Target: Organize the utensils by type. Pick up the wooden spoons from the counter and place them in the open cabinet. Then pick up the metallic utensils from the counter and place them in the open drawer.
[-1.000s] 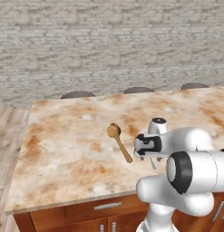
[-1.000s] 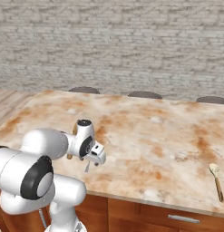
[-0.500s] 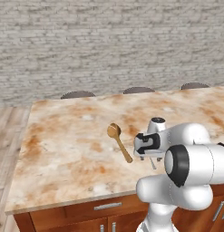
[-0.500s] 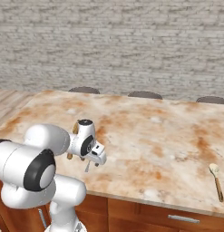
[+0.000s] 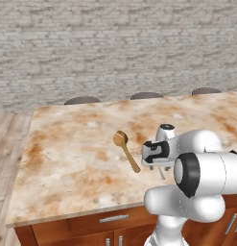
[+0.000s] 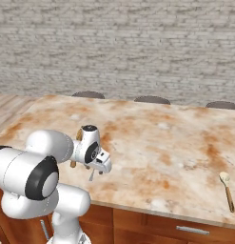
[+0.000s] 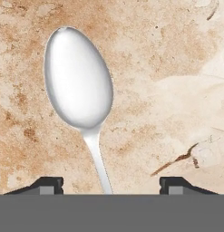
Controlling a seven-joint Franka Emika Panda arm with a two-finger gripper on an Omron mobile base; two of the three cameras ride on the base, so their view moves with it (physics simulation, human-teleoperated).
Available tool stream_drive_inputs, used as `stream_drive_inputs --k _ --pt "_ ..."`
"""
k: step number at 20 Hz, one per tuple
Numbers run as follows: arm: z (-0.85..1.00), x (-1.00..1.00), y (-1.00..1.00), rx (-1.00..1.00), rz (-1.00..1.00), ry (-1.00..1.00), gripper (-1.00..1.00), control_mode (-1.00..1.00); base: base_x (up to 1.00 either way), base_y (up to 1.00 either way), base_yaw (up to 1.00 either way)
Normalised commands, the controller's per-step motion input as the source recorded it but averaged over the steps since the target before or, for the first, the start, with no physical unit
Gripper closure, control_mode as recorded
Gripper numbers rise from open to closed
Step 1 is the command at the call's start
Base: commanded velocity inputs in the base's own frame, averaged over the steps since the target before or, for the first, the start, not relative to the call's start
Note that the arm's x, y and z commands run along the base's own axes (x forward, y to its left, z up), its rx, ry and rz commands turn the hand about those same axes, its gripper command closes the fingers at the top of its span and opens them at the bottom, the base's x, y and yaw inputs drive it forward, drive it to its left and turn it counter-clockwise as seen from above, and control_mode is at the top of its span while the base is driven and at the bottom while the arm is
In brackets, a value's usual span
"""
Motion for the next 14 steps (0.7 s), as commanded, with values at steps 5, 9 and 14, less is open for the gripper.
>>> stream_drive_inputs --k 5,9,14 --pt "0.00 0.00 0.00 0.00 0.00 0.00 1.00 -1.00 0.00 0.00 0.00" --pt "0.00 0.00 0.00 0.00 0.00 0.00 1.00 -1.00 0.00 0.00 0.00" --pt "0.00 0.00 0.00 0.00 0.00 0.00 1.00 -1.00 0.00 0.00 0.00"
